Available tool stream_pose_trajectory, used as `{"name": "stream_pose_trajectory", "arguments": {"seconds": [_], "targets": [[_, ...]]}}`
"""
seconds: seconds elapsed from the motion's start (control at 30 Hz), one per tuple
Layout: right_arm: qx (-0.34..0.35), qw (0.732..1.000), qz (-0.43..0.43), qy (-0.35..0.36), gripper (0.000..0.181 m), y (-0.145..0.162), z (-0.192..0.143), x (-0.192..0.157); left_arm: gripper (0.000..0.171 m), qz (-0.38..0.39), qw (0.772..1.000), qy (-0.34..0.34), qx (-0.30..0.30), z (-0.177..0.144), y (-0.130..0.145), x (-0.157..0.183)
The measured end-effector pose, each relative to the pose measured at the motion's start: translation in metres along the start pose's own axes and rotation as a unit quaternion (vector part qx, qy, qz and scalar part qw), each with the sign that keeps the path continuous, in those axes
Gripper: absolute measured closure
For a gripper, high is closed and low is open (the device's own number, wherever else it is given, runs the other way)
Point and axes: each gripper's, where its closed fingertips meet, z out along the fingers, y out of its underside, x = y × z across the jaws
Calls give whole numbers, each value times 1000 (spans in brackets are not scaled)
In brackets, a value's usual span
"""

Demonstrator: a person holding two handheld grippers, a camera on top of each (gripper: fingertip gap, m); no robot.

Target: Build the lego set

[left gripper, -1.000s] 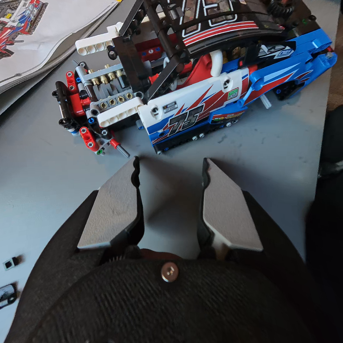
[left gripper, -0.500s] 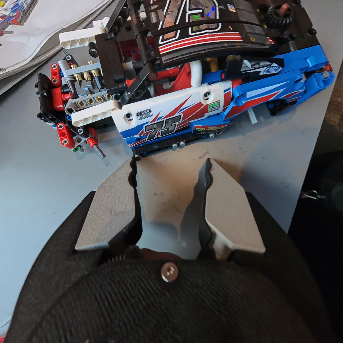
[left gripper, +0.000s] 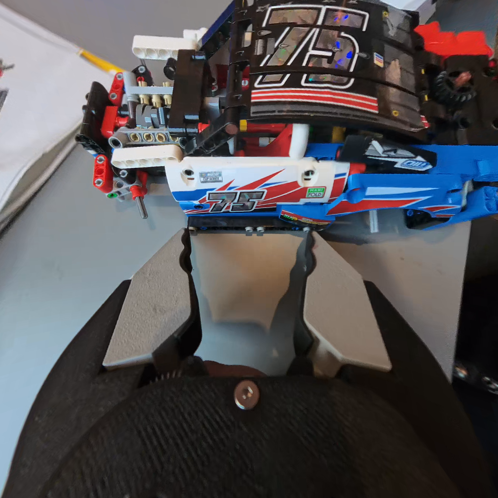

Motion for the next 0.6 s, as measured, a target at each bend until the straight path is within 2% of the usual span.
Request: {"name": "stream_pose_trajectory", "arguments": {"seconds": [0.13, 0.2, 0.4, 0.43, 0.47, 0.5, 0.53, 0.6], "targets": [[-12, 996, 57, 66, 181, 22, -21, 14, 93, 70, 997, 4, -11, 25, -31, -6], [-10, 992, 85, 89, 181, 30, -29, 19, 86, 99, 995, 0, -16, 35, -44, -14], [-14, 980, 143, 140, 178, 43, -43, 26, 82, 76, 997, -25, -2, 58, -68, -35], [-14, 978, 147, 147, 178, 43, -43, 25, 87, 61, 997, -47, 4, 58, -69, -42], [-14, 977, 147, 152, 178, 43, -43, 24, 111, 46, 995, -89, 14, 55, -71, -54], [-13, 976, 147, 157, 179, 43, -43, 23, 115, 40, 992, -114, 26, 50, -71, -61], [-13, 975, 150, 161, 179, 43, -43, 21, 110, 34, 991, -126, 37, 44, -69, -63], [-12, 973, 159, 166, 179, 43, -43, 19, 110, 13, 991, -125, 46, 30, -60, -64]]}}
